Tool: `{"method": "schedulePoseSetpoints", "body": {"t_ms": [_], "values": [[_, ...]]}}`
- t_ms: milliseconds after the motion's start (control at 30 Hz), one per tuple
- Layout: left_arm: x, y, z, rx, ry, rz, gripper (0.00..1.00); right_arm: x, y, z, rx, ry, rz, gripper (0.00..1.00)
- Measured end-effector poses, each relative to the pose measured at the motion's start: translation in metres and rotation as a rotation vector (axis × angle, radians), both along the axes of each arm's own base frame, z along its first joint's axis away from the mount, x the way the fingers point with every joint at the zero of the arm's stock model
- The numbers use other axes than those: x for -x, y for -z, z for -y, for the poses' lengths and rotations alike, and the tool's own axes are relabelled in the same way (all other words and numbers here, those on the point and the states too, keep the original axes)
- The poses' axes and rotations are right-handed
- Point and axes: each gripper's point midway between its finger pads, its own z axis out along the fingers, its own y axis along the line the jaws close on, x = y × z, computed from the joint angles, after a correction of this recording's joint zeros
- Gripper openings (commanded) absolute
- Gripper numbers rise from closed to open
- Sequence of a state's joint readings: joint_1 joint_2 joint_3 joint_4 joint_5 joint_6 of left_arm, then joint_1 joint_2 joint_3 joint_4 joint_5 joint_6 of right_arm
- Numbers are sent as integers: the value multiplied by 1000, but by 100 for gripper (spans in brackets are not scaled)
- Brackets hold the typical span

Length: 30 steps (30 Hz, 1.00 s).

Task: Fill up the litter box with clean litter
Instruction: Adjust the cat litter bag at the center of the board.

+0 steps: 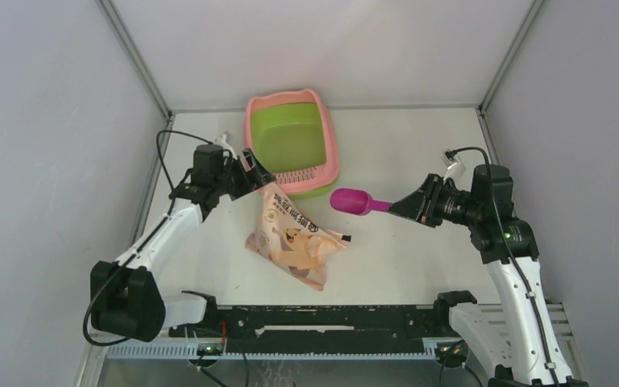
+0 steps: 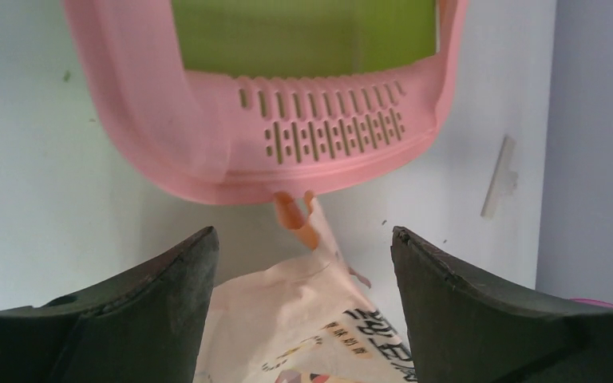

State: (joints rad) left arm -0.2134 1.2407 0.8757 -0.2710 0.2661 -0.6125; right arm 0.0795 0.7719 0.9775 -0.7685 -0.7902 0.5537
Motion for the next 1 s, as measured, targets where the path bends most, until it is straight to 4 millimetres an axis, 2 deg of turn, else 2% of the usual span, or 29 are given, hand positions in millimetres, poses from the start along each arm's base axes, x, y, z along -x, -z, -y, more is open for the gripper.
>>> {"method": "schedulePoseSetpoints", "body": {"t_ms": [167,300,500,667,933,1000], "values": [[-4,-15,7,35,14,-14,100,1,3,2,7,1,-8,0],[5,-25,10,-6,7,-62,100,3,3,2,4,-10,-6,0],[23,-45,33,-144,55,-96,100,4,11,0,-1,-22,-31,0],[24,-32,39,-315,66,-180,100,4,13,1,1,-20,-38,0],[52,-1,44,-480,140,-304,100,0,16,6,18,12,-36,0],[53,4,48,-497,154,-320,92,0,16,7,19,17,-36,0]]}}
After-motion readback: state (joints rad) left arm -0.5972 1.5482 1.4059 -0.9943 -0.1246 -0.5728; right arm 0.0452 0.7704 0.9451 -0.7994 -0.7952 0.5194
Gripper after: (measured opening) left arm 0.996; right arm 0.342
